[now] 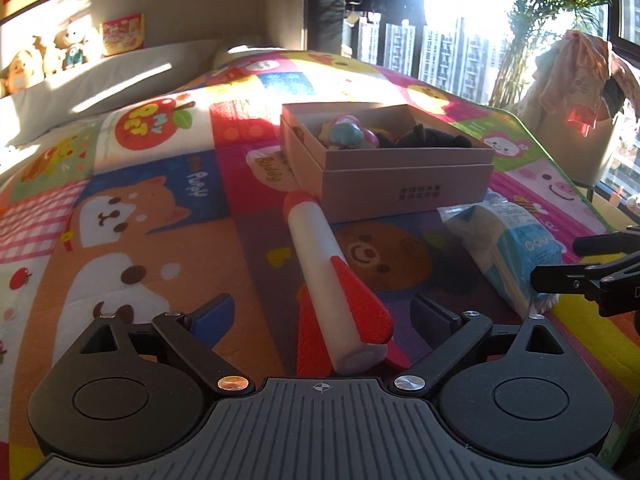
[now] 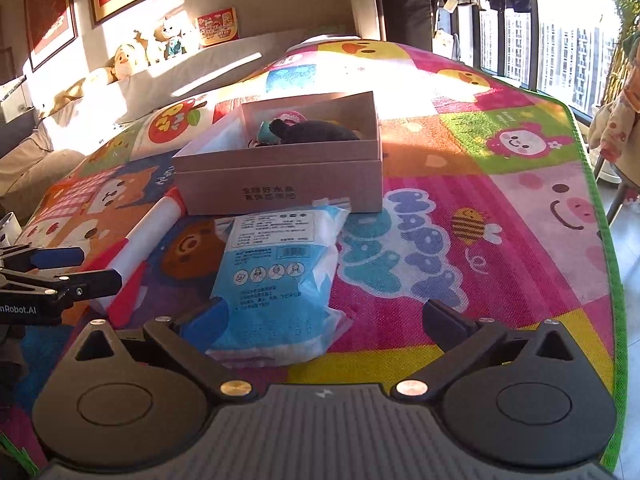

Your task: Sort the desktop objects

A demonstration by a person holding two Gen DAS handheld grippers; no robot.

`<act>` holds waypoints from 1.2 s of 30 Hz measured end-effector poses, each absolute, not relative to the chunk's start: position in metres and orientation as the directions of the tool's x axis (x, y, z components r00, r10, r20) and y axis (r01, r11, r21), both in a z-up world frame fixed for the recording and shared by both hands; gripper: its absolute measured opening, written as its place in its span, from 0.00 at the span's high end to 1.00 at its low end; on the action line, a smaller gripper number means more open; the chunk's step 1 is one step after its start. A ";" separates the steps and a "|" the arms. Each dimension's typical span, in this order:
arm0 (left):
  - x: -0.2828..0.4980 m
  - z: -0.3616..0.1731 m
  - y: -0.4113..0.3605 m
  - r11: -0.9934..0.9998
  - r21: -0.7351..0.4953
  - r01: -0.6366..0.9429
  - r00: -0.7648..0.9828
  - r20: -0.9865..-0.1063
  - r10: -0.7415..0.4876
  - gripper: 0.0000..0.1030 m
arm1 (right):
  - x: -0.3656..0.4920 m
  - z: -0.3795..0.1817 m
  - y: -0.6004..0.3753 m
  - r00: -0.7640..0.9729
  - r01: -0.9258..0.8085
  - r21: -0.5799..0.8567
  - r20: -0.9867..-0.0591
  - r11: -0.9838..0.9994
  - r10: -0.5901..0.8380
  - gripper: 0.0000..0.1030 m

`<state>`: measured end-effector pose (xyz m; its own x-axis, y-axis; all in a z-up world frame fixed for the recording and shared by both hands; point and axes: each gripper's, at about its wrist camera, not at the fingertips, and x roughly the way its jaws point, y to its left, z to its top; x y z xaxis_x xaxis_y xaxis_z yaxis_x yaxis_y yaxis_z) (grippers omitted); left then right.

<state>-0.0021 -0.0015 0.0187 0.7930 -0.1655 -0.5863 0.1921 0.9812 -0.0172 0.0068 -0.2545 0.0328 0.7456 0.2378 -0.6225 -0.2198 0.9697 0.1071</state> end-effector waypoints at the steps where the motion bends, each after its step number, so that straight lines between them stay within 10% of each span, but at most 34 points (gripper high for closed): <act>1: -0.002 0.018 -0.002 0.984 0.000 0.179 0.796 -0.588 -0.145 0.03 | 0.006 0.034 -0.252 0.747 -0.228 0.098 -0.620 0.969 0.239 0.00; 36: -0.003 0.008 -0.021 1.000 0.021 0.017 0.717 -0.697 0.002 0.00 | 0.014 0.022 -0.235 0.660 -0.239 0.125 -0.706 0.963 0.256 0.00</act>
